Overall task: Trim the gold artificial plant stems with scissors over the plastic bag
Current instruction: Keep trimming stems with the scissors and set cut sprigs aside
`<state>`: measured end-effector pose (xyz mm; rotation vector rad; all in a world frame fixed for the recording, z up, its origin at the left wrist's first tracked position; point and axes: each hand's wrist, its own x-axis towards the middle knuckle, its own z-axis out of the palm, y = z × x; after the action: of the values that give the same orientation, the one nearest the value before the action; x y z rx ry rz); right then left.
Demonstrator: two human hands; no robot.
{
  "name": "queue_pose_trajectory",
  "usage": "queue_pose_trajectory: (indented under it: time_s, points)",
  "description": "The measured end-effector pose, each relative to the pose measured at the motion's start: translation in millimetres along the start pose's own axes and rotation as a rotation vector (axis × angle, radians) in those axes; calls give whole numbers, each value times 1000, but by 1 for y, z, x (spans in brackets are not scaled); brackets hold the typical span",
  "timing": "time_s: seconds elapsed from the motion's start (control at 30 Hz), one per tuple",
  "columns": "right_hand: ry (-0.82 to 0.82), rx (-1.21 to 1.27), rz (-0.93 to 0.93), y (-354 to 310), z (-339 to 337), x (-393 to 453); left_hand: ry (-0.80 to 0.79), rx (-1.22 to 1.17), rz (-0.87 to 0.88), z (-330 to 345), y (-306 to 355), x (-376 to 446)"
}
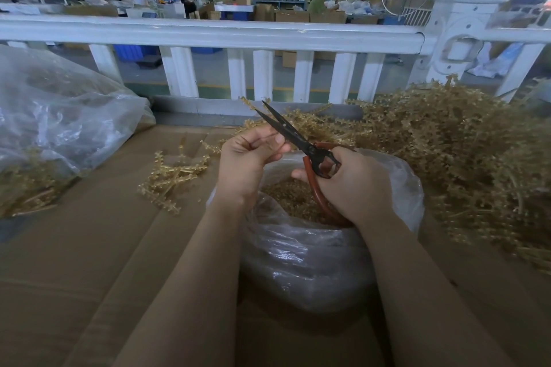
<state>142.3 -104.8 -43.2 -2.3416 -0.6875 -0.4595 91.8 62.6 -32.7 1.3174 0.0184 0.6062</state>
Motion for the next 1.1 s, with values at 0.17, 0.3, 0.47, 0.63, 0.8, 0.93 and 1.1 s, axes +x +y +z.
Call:
queue_pose_trajectory:
  time_s: [0.17, 0.3, 0.47, 0.63, 0.8, 0.93, 1.1]
  points:
    - [8, -28, -7, 1, 0, 0, -12, 78, 30, -1, -2, 0]
    - [31, -48, -13, 1, -1, 0, -18, 161, 73, 1, -3, 0]
    - [33, -56, -22, 2, -2, 0, 22, 256, 105, 2, -2, -1]
    - [37, -66, -19, 2, -2, 0, 24, 262, 86, 3, -3, -1]
    - [29, -50, -16, 3, -1, 0, -1, 239, 101, 3, -1, -2]
    - [26, -23, -20, 3, -1, 1, -6, 225, 94, 3, 1, -2]
    - [22, -8, -14, 3, -1, 1, -2, 194, 89, 1, -2, -1]
